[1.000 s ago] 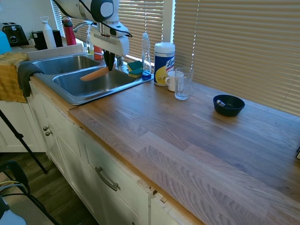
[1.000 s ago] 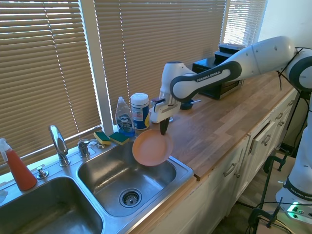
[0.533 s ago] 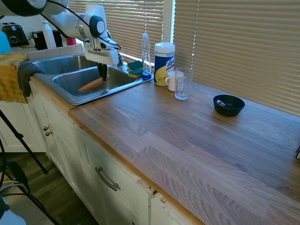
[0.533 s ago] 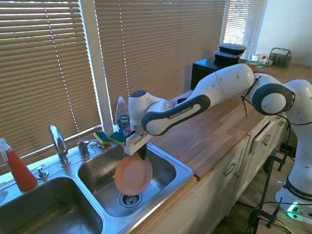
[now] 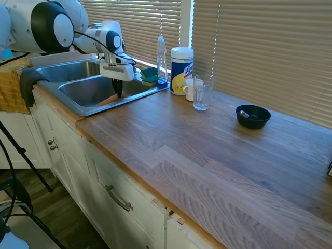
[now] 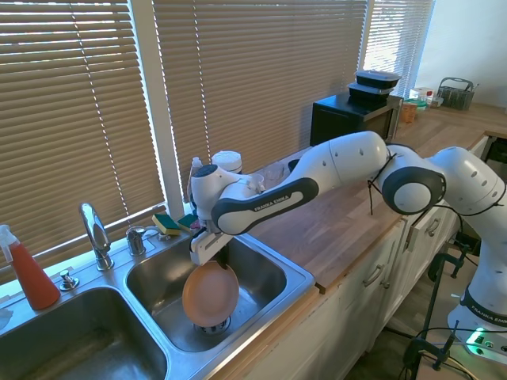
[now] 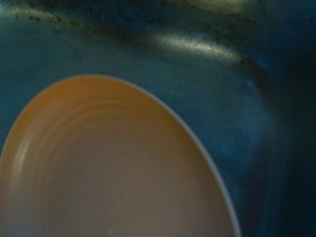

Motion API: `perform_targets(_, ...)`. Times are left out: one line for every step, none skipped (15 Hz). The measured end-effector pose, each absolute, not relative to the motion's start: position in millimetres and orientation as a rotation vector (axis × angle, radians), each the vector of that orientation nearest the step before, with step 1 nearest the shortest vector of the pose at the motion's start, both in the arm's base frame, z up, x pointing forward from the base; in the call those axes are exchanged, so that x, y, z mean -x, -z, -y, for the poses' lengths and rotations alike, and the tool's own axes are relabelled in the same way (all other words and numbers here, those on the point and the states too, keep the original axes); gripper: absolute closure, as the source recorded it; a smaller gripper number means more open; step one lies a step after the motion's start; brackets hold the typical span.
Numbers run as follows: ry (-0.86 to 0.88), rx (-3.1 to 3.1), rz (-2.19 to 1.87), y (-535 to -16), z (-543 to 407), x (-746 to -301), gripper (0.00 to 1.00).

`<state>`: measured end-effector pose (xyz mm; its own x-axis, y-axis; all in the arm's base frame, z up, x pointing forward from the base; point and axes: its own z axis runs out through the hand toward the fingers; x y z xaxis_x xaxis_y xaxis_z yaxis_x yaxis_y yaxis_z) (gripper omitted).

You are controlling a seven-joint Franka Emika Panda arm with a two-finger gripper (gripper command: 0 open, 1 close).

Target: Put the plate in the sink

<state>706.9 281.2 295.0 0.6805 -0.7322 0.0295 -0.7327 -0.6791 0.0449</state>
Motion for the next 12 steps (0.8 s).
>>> perform_targets(-0.010, -2.828, 1.234, -297, -281, -707, 0.00)
perform_targets(-0.007, -2.826, 1.235, -298, -281, -707, 0.00)
perform_targets(-0.006, -2.826, 1.236, -298, -281, -707, 0.00)
perform_targets(-0.008, -2.826, 1.237, -299, -280, -707, 0.00)
perform_targets(-0.016, -2.831, 1.241, -302, -280, -708, 0.00)
perform_targets(-0.030, -2.838, 1.246, -311, -279, -709, 0.00)
perform_targets(-0.046, -2.846, 1.253, -323, -278, -709, 0.00)
perform_targets(-0.059, -2.853, 1.259, -336, -276, -707, 0.00)
perform_targets(-0.072, -2.858, 1.264, -350, -274, -702, 0.00)
perform_targets(-0.082, -2.862, 1.269, -363, -271, -696, 0.00)
perform_targets(-0.090, -2.866, 1.273, -373, -268, -689, 0.00)
perform_targets(-0.095, -2.871, 1.275, -384, -267, -680, 0.00)
